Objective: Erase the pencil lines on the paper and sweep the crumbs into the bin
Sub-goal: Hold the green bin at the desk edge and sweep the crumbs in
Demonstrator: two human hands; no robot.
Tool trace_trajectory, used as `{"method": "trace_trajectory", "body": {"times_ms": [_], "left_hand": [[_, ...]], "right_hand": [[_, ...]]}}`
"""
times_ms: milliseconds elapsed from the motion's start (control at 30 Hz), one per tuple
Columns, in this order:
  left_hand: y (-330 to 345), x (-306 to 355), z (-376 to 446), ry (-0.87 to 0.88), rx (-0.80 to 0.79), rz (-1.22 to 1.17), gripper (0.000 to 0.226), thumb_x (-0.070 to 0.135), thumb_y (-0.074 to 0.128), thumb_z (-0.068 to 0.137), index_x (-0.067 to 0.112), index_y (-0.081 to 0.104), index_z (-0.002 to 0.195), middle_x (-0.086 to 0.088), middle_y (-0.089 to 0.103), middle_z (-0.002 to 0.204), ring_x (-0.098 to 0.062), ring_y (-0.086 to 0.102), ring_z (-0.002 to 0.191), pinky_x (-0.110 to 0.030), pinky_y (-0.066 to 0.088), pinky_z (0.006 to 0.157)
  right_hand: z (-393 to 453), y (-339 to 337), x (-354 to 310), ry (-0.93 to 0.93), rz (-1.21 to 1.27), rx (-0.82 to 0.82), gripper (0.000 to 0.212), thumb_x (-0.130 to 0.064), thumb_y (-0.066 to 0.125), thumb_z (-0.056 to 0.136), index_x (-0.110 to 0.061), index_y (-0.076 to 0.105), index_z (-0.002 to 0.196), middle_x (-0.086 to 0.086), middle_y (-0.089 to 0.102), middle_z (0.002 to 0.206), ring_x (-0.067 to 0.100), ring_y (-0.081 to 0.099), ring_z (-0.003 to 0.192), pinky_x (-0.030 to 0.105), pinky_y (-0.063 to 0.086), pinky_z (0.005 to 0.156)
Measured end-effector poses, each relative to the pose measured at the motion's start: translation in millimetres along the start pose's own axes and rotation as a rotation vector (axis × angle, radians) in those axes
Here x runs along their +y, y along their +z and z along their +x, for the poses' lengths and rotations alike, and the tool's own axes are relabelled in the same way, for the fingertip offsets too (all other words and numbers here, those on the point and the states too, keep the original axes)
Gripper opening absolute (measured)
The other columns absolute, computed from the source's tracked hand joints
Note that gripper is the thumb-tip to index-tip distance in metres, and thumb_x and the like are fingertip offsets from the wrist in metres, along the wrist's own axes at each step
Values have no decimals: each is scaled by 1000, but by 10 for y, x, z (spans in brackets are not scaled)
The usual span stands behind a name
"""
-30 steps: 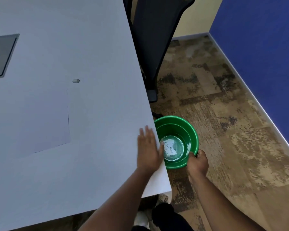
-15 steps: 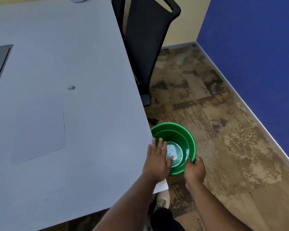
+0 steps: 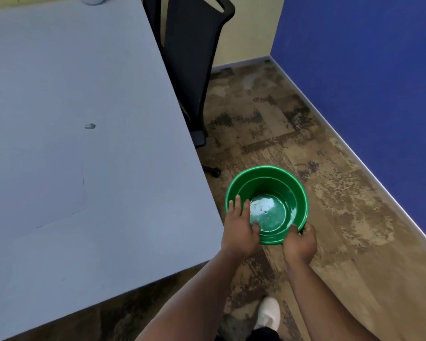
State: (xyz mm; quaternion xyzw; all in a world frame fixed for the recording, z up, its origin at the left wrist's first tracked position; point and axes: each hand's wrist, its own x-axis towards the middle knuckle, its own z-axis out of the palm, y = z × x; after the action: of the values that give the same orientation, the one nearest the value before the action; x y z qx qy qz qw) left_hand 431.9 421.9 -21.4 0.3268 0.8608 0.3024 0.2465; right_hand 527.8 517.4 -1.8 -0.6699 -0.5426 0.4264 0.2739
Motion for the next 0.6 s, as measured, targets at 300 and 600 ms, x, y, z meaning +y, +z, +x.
{"method": "trace_trajectory", "body": {"times_ms": [300,600], "left_hand": [[480,247,-67,-220,195,-27,77,28,46,104,9,2,165,-11,-9,173,-30,-9,159,-40,1,128],[1372,-247,173,-531,335,-395,30,25,48,107,24,59,136,-4,74,107,-29,69,99,-42,56,89]], "right_hand": [[479,-270,267,33,28,-117,8,-11,55,95,-12,62,100,9,66,94,27,61,82,27,39,68],[1318,-59,1012,9,-59,-304,10,-13,55,98,-11,65,100,3,66,85,15,58,69,21,39,54]]}}
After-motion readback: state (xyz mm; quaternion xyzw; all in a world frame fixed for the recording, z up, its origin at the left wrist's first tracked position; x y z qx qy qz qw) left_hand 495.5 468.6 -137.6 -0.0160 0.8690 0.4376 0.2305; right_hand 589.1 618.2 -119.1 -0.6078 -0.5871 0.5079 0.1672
